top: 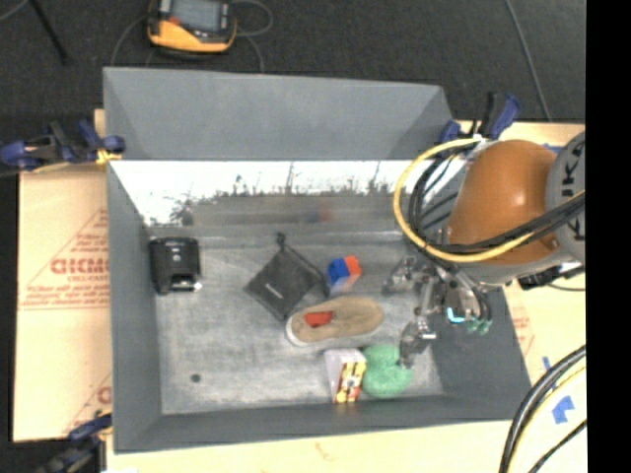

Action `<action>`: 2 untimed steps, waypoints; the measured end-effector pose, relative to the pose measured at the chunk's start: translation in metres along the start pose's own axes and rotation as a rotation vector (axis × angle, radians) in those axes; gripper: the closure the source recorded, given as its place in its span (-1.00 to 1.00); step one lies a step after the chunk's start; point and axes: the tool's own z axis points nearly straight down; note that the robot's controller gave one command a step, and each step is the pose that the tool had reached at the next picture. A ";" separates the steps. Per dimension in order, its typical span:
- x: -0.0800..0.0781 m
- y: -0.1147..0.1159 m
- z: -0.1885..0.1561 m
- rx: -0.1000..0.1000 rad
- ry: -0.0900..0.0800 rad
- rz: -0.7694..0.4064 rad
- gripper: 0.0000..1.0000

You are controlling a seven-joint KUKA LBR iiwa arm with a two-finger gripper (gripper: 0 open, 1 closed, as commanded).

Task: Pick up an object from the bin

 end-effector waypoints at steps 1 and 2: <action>-0.002 0.000 -0.004 0.001 -0.008 -0.002 -1.00; -0.023 0.008 0.020 0.000 -0.016 0.123 -1.00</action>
Offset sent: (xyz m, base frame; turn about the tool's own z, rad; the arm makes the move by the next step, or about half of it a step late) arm 0.0700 0.0347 -0.0958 0.4110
